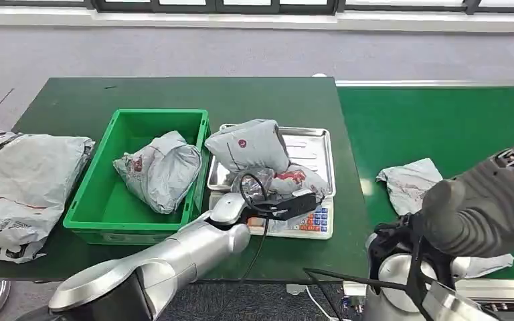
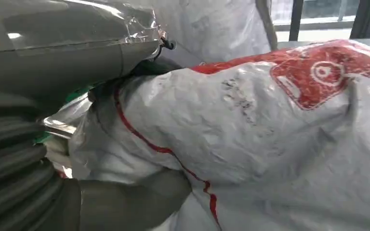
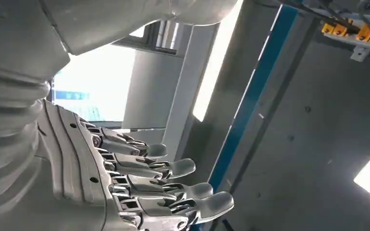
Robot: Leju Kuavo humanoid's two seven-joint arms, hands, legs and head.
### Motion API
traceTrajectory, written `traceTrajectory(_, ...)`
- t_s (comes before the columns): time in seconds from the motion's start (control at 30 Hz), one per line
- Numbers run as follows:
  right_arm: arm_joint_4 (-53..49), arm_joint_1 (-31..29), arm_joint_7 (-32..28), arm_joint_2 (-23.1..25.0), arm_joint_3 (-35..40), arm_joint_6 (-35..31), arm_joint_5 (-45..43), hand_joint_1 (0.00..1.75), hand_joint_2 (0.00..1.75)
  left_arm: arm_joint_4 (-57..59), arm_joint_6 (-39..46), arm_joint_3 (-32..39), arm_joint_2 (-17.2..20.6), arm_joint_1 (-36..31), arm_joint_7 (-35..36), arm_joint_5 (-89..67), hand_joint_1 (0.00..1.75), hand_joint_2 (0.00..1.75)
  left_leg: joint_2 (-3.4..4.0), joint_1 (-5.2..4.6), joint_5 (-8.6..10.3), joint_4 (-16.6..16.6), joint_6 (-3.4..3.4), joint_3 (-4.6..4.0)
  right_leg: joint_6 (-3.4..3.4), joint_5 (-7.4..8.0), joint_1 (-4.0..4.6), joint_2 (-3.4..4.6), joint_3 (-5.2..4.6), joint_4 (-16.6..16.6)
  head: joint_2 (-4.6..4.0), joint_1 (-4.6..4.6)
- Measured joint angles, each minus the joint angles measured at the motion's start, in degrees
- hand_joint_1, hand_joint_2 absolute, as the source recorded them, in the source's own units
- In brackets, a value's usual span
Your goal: Moved the parcel from conveyor to table for the left to box.
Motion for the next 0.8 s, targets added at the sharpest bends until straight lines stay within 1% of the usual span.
traceTrajectory(0.23, 0.26, 0.11, 0.00, -0.02, -0.90, 0.00, 0.42, 0.00, 1.75, 0.72, 9.79, 0.37, 0.13, -3.29, -2.03, 0.24, 1.75, 1.75, -0.03, 0.00, 0.17, 0.01, 0.03, -0.11, 0.01, 0.09, 0.00, -0.01, -0.06, 0.01, 0.00, 0.00)
traceTrajectory(0.37, 0.26, 0.21, 0.00, -0.04, -1.49, 0.00, 0.44, 0.00, 1.75, 1.07, 10.90, 0.74, 0.15, -5.13, -2.40, 0.39, 1.75, 1.75, -0.05, 0.00, 0.14, 0.01, 0.03, -0.16, 0.02, 0.08, -0.01, -0.01, -0.09, 0.01, 0.00, 0.02)
traceTrajectory(0.57, 0.26, 0.26, 0.00, -0.04, -1.70, -0.02, 0.44, 0.00, 1.75, 1.40, 10.99, 1.05, 0.15, -5.52, -2.43, 0.42, 1.75, 1.75, -0.05, 0.00, 0.04, 0.00, 0.02, -0.20, 0.02, 0.01, 0.00, -0.01, -0.15, 0.01, 0.00, 0.00)
traceTrajectory(0.6, 0.26, 0.28, 0.00, -0.04, -1.73, -0.02, 0.44, 0.00, 1.75, 1.44, 11.57, 1.09, 0.17, -5.54, -2.71, 0.42, 1.75, 1.75, -0.05, 0.00, 0.04, 0.00, 0.02, -0.20, 0.02, 0.00, 0.00, -0.01, -0.16, 0.01, 0.00, 0.00)
traceTrajectory(0.7, 0.26, 0.35, 0.00, -0.07, -2.10, -0.02, 0.44, 0.00, 1.75, 1.75, 16.99, 2.29, 0.26, -6.06, -4.96, 0.07, 1.75, 1.75, -0.04, 0.00, 0.04, 0.00, 0.02, -0.27, 0.02, 0.00, 0.00, 0.00, -0.23, 0.01, 0.00, 0.00)
traceTrajectory(0.77, 0.26, 0.80, 0.00, -0.15, -2.25, -0.02, 0.44, 0.00, 1.75, 0.85, 19.12, 4.60, 1.03, -6.93, -4.57, -5.13, 1.75, 1.75, -0.04, 0.00, 0.04, 0.00, 0.02, -0.27, 0.02, 0.00, 0.00, 0.00, -0.23, 0.01, 0.00, 0.00)
traceTrajectory(0.8, 0.26, 1.16, 0.00, -0.24, -2.34, -0.02, 0.42, 0.00, 1.75, -1.19, 19.58, 7.53, 1.77, -6.79, -4.24, -11.80, 1.75, 1.75, -0.04, 0.00, 0.04, 0.00, 0.02, -0.27, 0.02, 0.00, 0.00, 0.00, -0.23, 0.01, 0.00, 0.00)
